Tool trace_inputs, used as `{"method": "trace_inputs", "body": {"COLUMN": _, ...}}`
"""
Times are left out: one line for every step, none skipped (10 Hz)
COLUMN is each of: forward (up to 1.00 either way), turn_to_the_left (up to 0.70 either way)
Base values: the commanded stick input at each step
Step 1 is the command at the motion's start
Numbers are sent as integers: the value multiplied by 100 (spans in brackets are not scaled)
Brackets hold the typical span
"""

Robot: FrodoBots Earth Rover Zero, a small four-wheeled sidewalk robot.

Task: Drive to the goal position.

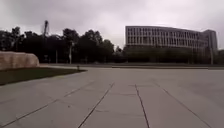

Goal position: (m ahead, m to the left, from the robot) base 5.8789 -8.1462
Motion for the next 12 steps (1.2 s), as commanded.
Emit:
{"method": "trace_inputs", "body": {"forward": 70, "turn_to_the_left": 0}}
{"method": "trace_inputs", "body": {"forward": 70, "turn_to_the_left": 0}}
{"method": "trace_inputs", "body": {"forward": 70, "turn_to_the_left": 0}}
{"method": "trace_inputs", "body": {"forward": 70, "turn_to_the_left": 0}}
{"method": "trace_inputs", "body": {"forward": 70, "turn_to_the_left": 0}}
{"method": "trace_inputs", "body": {"forward": 70, "turn_to_the_left": 0}}
{"method": "trace_inputs", "body": {"forward": 70, "turn_to_the_left": 2}}
{"method": "trace_inputs", "body": {"forward": 70, "turn_to_the_left": 8}}
{"method": "trace_inputs", "body": {"forward": 70, "turn_to_the_left": 13}}
{"method": "trace_inputs", "body": {"forward": 70, "turn_to_the_left": 14}}
{"method": "trace_inputs", "body": {"forward": 70, "turn_to_the_left": 14}}
{"method": "trace_inputs", "body": {"forward": 70, "turn_to_the_left": 14}}
